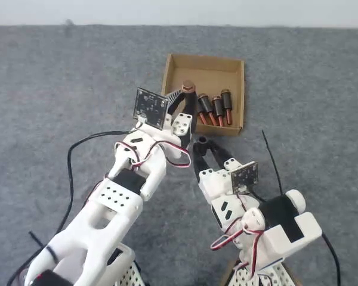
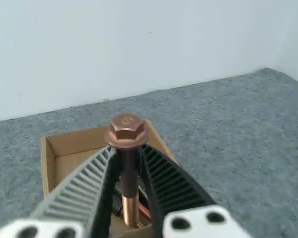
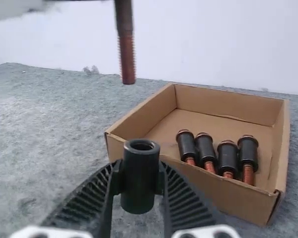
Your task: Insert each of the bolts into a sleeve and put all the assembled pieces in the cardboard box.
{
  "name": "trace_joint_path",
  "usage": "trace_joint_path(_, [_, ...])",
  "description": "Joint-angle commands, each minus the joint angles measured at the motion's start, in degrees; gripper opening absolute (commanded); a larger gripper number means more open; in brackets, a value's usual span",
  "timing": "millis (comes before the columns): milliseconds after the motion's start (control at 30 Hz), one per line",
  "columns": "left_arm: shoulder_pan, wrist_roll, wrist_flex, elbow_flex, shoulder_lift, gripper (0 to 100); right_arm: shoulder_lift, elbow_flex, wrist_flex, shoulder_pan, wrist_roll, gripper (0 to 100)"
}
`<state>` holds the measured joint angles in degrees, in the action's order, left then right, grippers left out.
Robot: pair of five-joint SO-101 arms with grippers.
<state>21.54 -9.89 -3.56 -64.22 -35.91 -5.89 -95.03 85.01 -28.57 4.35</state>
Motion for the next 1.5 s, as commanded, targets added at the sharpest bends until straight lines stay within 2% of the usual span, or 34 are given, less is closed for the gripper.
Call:
trace_joint_path(0, [1.58, -0.79, -1.76, 1.1, -3.34, 1, -0.04, -0.62, 0.57, 0.04, 0.26, 0.6])
trace_joint_path(100, [3.08, -0.88, -1.49, 1.01, -3.34, 1, -0.04, -0.62, 0.66, 0.04, 0.26, 0.6])
trace_joint_path(333, [7.38, -0.88, 6.07, 1.19, -3.43, 1, 0.31, -0.62, 0.66, 0.04, 0.26, 0.6])
trace_joint_path(567, [5.36, -0.88, 5.98, 1.19, -3.43, 1, 0.48, -0.7, 0.84, 0.31, 0.26, 0.6])
trace_joint_path(967, [5.89, -0.88, 6.42, 0.31, -3.43, 1, 0.48, -0.7, 0.84, 0.22, 0.18, 0.6])
trace_joint_path(1333, [5.89, -0.97, 15.38, 0.4, -12.13, 1, 0.48, -0.7, 0.84, 0.22, 0.18, 0.6])
trace_joint_path(1467, [5.8, -1.67, 15.47, 0.31, -12.57, 1, 0.4, -0.7, 0.84, 0.13, 0.18, 0.6])
